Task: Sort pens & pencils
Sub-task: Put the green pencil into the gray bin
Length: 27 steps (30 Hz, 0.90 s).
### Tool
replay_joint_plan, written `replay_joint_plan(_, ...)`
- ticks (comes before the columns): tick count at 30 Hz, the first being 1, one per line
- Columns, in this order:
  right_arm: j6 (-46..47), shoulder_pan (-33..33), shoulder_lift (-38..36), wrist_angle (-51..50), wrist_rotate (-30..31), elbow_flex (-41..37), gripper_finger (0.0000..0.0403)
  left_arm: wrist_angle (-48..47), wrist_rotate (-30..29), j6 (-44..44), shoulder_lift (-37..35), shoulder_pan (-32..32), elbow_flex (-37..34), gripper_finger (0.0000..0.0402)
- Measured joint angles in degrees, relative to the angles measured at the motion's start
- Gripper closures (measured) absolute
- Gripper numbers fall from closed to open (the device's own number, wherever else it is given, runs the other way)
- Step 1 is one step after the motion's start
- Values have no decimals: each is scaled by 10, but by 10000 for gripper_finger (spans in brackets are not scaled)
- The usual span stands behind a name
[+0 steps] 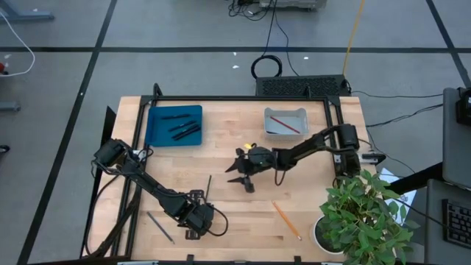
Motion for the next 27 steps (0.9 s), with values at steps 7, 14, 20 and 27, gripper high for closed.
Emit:
replay_joint_plan(7,-25,-1,17,10,-1,15,218,-35,0,-4,0,0,0,401)
replay_joint_plan(14,-27,-5,17,9,-1,15,218,-38,1,-3,0,0,0,401)
replay_joint_plan(20,-26,-3,17,8,-2,15,218,-33,3,-4,0,0,0,401)
replay_joint_plan(27,-25,-3,17,7,-2,15,218,-54,3,-26,0,-11,0,401)
